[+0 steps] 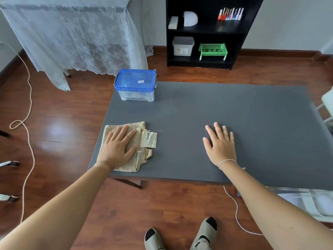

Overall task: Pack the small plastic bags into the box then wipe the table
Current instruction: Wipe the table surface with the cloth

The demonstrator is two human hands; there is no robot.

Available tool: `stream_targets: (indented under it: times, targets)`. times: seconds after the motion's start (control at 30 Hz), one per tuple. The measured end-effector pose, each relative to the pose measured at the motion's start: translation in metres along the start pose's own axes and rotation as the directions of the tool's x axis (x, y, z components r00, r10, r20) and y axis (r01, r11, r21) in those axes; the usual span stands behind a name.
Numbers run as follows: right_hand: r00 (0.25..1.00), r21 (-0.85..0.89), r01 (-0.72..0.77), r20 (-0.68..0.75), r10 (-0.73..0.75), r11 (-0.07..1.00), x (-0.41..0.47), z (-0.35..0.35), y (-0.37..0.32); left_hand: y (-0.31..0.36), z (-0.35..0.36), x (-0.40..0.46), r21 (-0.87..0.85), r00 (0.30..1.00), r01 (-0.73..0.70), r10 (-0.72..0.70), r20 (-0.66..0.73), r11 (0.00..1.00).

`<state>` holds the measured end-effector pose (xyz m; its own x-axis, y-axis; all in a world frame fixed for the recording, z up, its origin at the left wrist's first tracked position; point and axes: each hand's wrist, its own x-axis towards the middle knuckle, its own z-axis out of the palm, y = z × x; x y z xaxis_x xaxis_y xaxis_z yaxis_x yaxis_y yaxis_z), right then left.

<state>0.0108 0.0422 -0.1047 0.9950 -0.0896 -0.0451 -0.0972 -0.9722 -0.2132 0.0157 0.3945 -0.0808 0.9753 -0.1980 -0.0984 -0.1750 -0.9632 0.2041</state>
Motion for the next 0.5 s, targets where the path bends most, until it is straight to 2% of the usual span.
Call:
stream_targets:
  times: [0.23, 0.33, 0.5]
  targets:
    - [0.999, 0.077, 0.028, 0.034, -0.03, 0.997, -0.001, -0.004, 0.004, 0.048, 0.005, 0.011, -0.092, 0.999, 0.008, -0.011, -0.036, 0.996]
    - [0.995, 0.069, 0.083, 0.045, -0.086, 0.994, -0.001, -0.007, 0.013, 0.074, 0.008, 0.019, -0.095, 0.999, 0.005, -0.009, -0.042, 0.995]
    - [0.992, 0.094, 0.105, 0.061, -0.111, 0.99, 0.001, -0.019, 0.036, 0.118, 0.014, 0.033, -0.065, 0.999, -0.031, 0.032, 0.017, 0.997]
